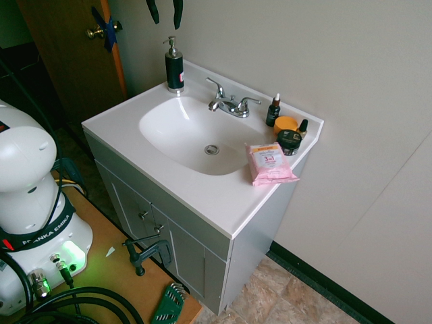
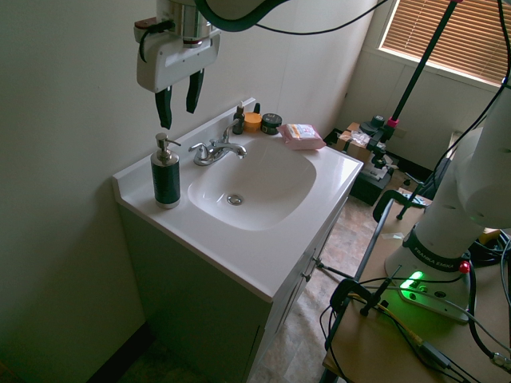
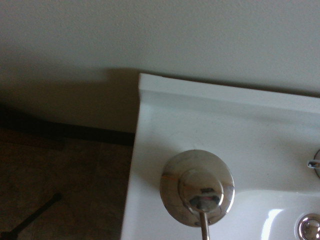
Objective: Push the sanitizer
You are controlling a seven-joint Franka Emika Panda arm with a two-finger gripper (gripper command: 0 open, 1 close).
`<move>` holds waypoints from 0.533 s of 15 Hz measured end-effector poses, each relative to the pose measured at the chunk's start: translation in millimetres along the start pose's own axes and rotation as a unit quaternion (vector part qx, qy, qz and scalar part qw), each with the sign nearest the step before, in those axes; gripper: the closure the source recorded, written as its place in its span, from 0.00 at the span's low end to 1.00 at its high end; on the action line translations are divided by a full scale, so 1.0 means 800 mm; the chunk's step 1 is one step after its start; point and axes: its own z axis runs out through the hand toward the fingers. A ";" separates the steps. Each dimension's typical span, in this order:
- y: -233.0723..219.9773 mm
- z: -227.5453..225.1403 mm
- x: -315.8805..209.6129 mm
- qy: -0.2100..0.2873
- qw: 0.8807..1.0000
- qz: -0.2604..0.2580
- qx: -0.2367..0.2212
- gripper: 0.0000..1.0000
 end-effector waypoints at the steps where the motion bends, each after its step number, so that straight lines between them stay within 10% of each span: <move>1: -0.005 -0.001 0.001 0.000 1.000 -0.001 -0.001 1.00; 8: -0.021 0.010 0.006 -0.004 1.000 -0.006 -0.010 1.00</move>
